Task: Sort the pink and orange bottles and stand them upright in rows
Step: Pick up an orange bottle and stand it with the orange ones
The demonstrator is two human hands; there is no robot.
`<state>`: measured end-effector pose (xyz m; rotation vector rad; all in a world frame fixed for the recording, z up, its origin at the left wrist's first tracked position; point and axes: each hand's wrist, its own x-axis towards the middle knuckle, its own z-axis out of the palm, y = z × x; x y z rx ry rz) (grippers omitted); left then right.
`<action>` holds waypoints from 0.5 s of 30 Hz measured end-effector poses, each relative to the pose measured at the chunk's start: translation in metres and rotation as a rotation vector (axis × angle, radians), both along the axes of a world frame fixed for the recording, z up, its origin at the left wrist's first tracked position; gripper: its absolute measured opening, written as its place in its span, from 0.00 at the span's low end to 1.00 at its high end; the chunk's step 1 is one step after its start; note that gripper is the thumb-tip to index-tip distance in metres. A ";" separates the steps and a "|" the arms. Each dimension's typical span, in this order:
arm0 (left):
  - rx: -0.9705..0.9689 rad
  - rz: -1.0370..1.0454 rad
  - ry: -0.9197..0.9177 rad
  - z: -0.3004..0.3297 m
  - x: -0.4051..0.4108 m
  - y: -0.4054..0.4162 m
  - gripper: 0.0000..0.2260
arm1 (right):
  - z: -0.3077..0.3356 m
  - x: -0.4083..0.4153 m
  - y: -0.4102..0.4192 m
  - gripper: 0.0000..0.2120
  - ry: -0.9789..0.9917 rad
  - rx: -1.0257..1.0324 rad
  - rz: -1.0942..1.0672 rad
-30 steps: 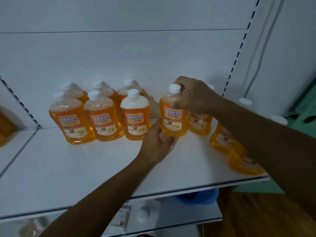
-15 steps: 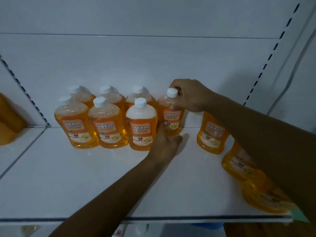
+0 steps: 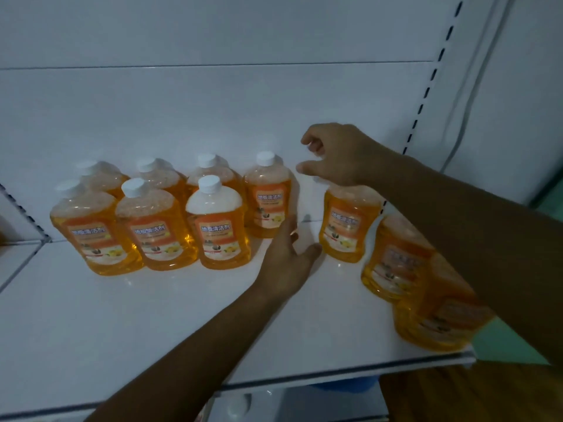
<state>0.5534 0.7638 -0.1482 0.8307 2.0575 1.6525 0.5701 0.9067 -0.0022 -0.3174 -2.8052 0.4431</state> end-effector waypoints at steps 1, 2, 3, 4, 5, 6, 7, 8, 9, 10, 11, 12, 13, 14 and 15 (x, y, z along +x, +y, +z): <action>-0.002 -0.012 -0.002 -0.003 0.000 0.003 0.31 | 0.005 0.012 0.005 0.25 0.005 -0.015 -0.036; -0.006 -0.030 -0.005 -0.005 0.002 0.007 0.31 | 0.008 0.026 0.011 0.25 0.007 -0.030 -0.076; -0.008 -0.050 -0.001 -0.008 0.004 0.011 0.32 | 0.010 0.038 0.017 0.25 -0.005 -0.035 -0.117; -0.006 -0.075 0.011 -0.009 0.005 0.015 0.31 | 0.010 0.050 0.021 0.25 -0.034 -0.029 -0.159; 0.002 -0.105 0.017 -0.010 0.008 0.020 0.30 | 0.009 0.061 0.025 0.27 -0.083 -0.021 -0.202; 0.011 -0.132 0.019 -0.011 0.009 0.025 0.28 | 0.006 0.070 0.027 0.28 -0.144 -0.012 -0.239; 0.025 -0.148 0.029 -0.012 0.010 0.030 0.24 | 0.003 0.078 0.027 0.30 -0.209 -0.002 -0.267; 0.033 -0.153 0.044 -0.014 0.011 0.034 0.21 | -0.001 0.084 0.027 0.32 -0.262 0.005 -0.284; 0.039 -0.154 0.051 -0.014 0.011 0.037 0.18 | -0.005 0.087 0.026 0.32 -0.293 0.004 -0.295; 0.042 -0.152 0.049 -0.016 0.010 0.040 0.17 | -0.007 0.090 0.024 0.32 -0.302 -0.002 -0.303; 0.041 -0.148 0.048 -0.018 0.009 0.042 0.17 | -0.008 0.090 0.023 0.32 -0.298 -0.004 -0.311; 0.030 -0.139 0.057 -0.019 0.009 0.043 0.18 | -0.007 0.089 0.022 0.32 -0.292 0.007 -0.316; 0.017 -0.132 0.070 -0.020 0.008 0.044 0.19 | -0.007 0.086 0.021 0.32 -0.294 0.027 -0.321; 0.006 -0.127 0.081 -0.021 0.007 0.043 0.20 | -0.006 0.083 0.020 0.32 -0.305 0.048 -0.325; 0.004 -0.132 0.089 -0.021 0.006 0.042 0.21 | -0.007 0.078 0.020 0.31 -0.320 0.066 -0.331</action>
